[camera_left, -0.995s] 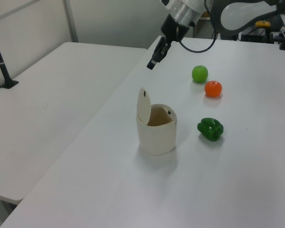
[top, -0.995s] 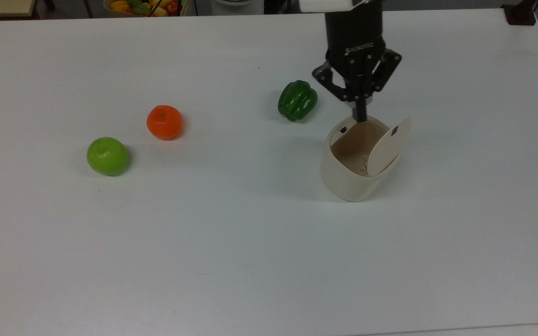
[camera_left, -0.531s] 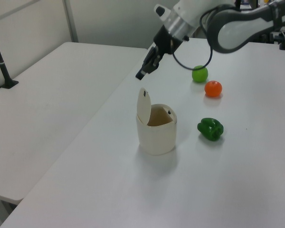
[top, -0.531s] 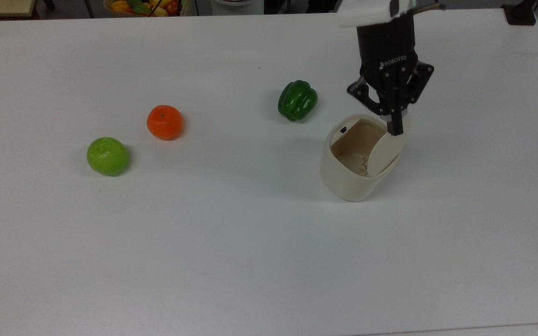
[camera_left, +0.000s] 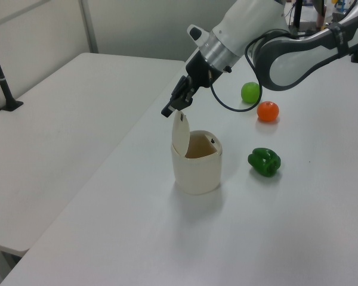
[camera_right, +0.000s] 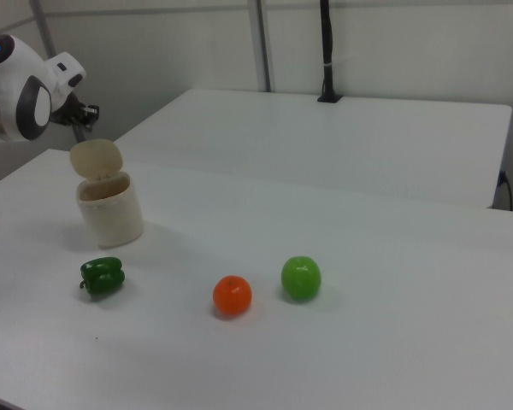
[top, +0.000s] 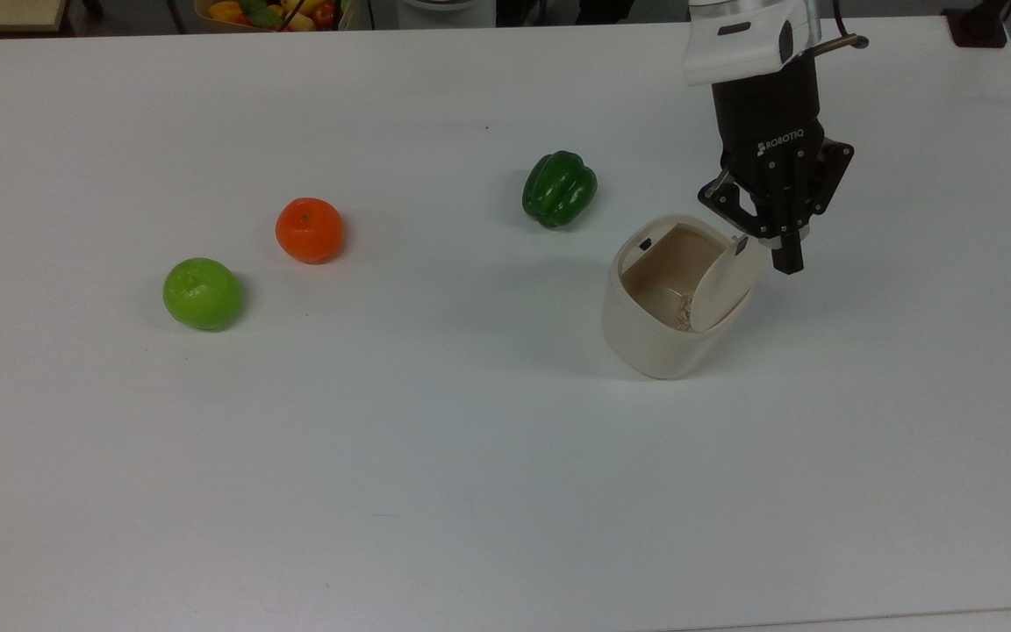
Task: Close garbage bin
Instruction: 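Push the raised lid down with the gripper onto the bin rim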
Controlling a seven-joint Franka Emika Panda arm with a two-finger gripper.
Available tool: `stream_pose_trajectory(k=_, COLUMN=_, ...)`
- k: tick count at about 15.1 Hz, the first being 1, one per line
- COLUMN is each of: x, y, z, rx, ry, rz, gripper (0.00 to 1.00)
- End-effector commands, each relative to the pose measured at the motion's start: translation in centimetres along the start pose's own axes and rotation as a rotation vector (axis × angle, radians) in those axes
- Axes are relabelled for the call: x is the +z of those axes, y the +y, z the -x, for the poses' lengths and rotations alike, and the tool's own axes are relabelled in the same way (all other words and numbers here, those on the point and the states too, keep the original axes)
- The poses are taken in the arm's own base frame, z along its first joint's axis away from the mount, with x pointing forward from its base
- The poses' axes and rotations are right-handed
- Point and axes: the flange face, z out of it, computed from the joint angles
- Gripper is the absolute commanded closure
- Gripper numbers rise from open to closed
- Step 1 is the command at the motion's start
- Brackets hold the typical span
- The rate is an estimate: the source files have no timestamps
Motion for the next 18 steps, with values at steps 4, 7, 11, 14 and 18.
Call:
stream_pose_trajectory(k=4, x=-1.6, y=0.8, z=0.4, rx=-0.081, ry=-0.136, rz=0.010, gripper=1.00)
stream_pose_trajectory(k=7, x=-2.5, y=1.3, z=0.6, rx=-0.100, ry=-0.190, rz=0.012, gripper=1.00)
stream_pose_trajectory(k=11, x=-2.0, y=2.2, z=1.4, rx=-0.135, ry=-0.254, rz=0.015, gripper=1.00)
stream_pose_trajectory(k=14, x=-1.6, y=3.1, z=1.9, rx=-0.152, ry=-0.277, rz=0.016, gripper=1.00)
stream_pose_trajectory(k=18, x=-1.1, y=3.6, z=3.1, rx=-0.203, ry=-0.372, rz=0.003, gripper=1.00)
